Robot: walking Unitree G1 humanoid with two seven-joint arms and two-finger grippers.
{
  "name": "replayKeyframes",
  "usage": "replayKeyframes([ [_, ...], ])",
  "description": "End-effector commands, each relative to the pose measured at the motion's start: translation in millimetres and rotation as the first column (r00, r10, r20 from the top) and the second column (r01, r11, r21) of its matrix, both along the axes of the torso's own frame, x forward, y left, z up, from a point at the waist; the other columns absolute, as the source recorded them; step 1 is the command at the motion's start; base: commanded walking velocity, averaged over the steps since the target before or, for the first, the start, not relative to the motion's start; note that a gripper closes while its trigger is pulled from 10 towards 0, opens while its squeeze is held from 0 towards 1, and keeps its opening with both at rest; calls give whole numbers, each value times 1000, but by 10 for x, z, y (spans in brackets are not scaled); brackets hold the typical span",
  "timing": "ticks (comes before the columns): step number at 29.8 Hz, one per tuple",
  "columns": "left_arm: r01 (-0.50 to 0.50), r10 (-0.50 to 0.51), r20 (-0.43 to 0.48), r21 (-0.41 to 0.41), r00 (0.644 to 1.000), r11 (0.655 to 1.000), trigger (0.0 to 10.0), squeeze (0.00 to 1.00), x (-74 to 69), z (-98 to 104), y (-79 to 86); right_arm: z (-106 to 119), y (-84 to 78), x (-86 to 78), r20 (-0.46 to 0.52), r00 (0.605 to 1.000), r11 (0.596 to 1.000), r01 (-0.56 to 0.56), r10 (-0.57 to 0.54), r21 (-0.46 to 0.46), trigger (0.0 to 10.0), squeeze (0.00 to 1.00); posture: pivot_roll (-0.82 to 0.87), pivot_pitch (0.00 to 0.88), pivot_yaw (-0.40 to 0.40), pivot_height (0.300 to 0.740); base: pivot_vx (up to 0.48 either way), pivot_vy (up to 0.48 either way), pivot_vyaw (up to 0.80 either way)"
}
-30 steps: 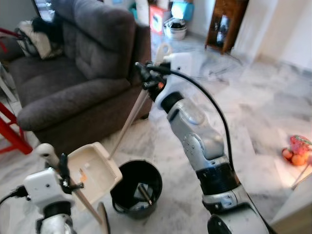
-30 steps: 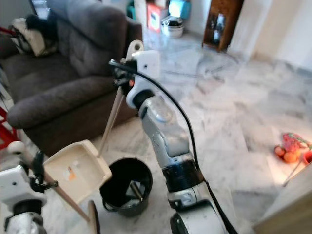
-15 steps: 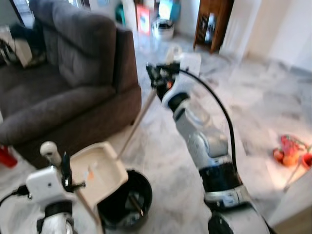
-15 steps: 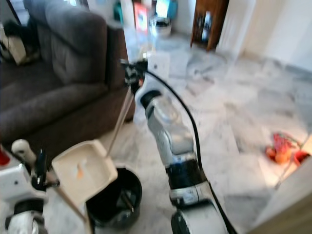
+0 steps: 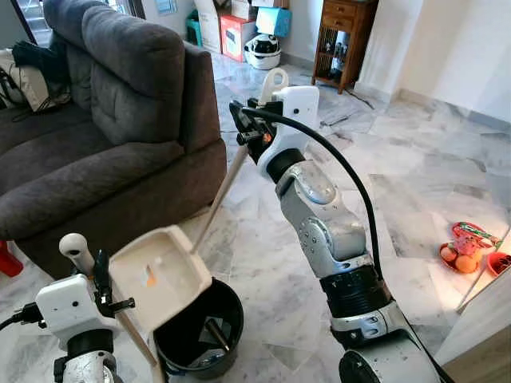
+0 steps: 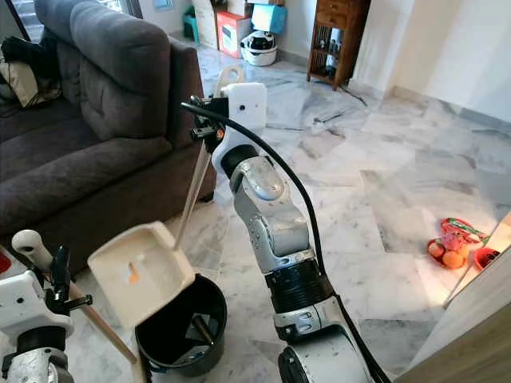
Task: Sweep floor
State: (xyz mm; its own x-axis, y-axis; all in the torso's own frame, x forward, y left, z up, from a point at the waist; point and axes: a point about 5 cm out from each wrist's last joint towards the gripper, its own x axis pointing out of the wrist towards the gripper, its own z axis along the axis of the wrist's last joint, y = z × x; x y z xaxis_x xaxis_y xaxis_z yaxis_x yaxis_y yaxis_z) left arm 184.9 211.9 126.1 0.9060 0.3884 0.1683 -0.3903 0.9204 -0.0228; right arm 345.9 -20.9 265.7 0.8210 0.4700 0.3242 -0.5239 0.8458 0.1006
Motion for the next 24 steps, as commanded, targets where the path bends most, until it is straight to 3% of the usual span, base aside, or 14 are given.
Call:
replayKeyframes([
  [1, 15, -15, 47, 9, 999, 1000, 10000, 0, 13, 85, -17, 292, 57, -143, 179, 984, 998, -23, 13, 51, 10000, 0, 14, 20, 46, 740, 0, 0, 0],
  [8, 17, -17, 45, 10, 999, 1000, 10000, 0, 19, 84, -20, 343, 103, -253, 278, 960, 998, -40, 28, 39, 10000, 0, 17, 19, 45, 740, 0, 0, 0],
  [15, 17, -17, 44, 9, 999, 1000, 10000, 0, 20, 81, -21, 293, 133, -277, 285, 957, 998, -65, 62, -1, 10000, 0, 15, 21, 45, 740, 0, 0, 0],
  [24, 16, -16, 42, 8, 999, 1000, 10000, 0, 9, 78, -23, 156, 151, -291, 337, 928, 982, -112, 158, -151, 10000, 0, 14, 28, 48, 740, 0, 0, 0],
])
